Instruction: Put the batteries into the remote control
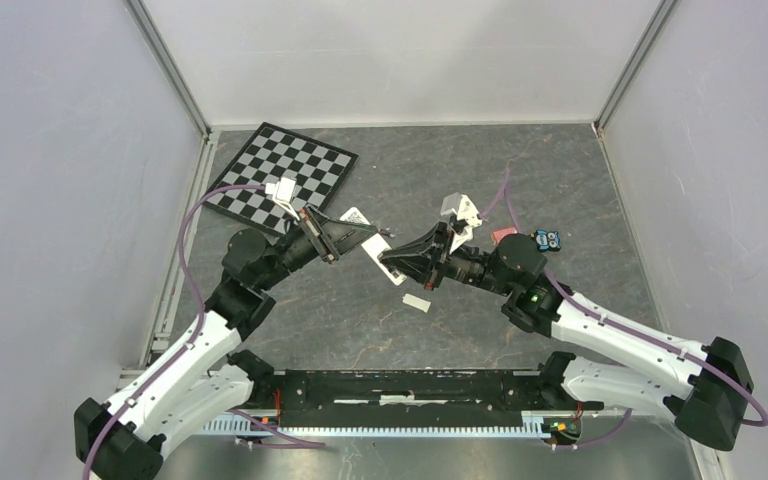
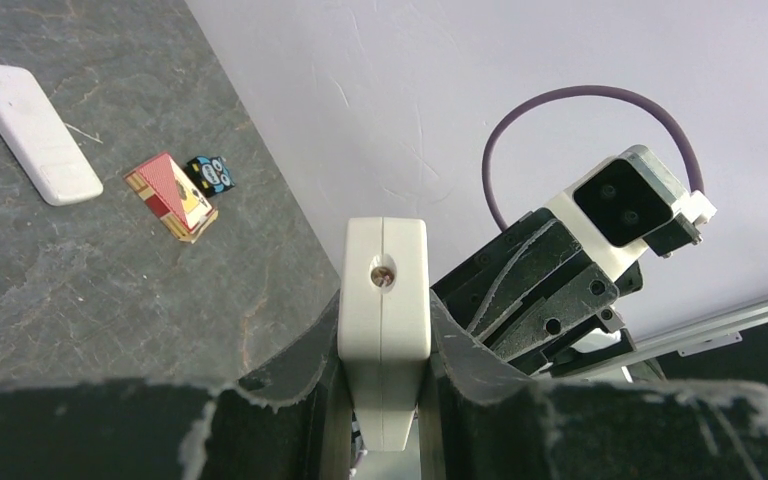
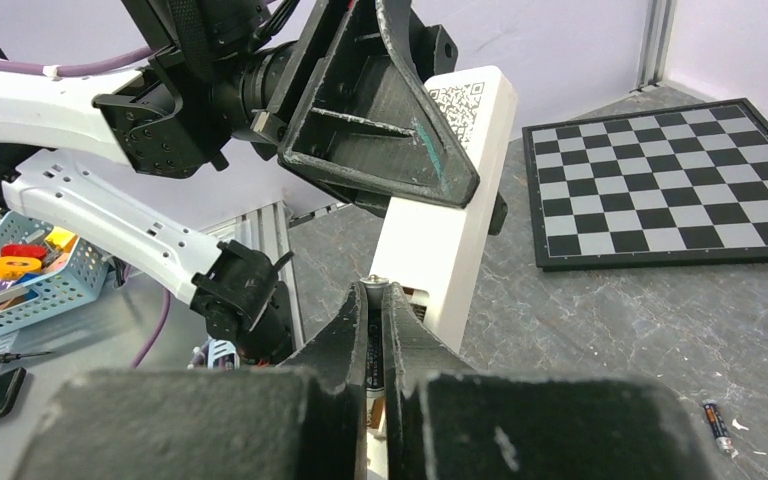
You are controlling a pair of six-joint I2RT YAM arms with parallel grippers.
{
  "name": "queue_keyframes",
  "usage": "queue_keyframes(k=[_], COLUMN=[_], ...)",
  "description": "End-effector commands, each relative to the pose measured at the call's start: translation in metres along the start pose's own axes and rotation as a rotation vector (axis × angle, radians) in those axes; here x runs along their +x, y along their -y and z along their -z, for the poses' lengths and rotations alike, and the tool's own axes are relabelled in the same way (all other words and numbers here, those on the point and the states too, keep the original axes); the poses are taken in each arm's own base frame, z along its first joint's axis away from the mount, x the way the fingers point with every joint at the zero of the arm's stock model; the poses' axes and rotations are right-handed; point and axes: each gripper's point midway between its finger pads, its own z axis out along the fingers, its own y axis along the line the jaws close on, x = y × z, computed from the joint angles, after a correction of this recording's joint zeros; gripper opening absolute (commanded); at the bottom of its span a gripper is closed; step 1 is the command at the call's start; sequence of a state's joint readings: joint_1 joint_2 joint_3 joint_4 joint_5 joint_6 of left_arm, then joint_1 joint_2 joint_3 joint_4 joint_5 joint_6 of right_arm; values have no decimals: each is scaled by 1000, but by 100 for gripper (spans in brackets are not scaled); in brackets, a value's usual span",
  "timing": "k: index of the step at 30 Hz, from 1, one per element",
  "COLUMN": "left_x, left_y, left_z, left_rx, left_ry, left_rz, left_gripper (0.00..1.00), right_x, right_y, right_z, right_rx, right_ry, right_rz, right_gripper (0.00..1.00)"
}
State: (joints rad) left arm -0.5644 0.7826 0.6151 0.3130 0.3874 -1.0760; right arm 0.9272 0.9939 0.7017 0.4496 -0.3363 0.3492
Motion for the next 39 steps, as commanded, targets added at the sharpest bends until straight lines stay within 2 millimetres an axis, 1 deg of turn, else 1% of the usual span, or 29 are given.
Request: queue_keyframes(k=[1,6,11,17,22,26,29,30,32,35,38,39], left_x=[-5,-6,-7,-9,-8,-6,-6,-7,-8,-9,-12,-13], left_y=[23,28,37,40,36,31,24,22,17,11,9,9], left_z=[0,2,3,4,4,4,4,4,4,6,9,10], left_rx=[96,111,124,130,118,105,87,83,73,62,59,58], left_ry=[4,4,0,0,3,5,15,22,35,52,81,88], left_rz=[47,54,92,125,125,123,108,97,72,43,8,-8], left_gripper=[2,2,2,2,2,2,2,2,2,2,2,2], right_x=[-1,6,13,12,3,-4,-11,-15,-23,-35,-44,-47], right_y=[-1,-2,-5,-8,-7,-2,5,3,-3,-12,-10,-6], right_z=[-2,-2,2,6,6,1,-2,-4,-8,-15,-15,-15], right_rx=[-16,-32,-51,-58,-34,-4,47,44,19,-10,21,54], right_ry=[21,11,3,11,23,22,25,30,23,10,18,20], right_rz=[37,42,36,33,26,10,-20,-28,-50,-100,-146,-165], right_gripper=[3,7,14,24,33,40,50,53,62,70,80,83])
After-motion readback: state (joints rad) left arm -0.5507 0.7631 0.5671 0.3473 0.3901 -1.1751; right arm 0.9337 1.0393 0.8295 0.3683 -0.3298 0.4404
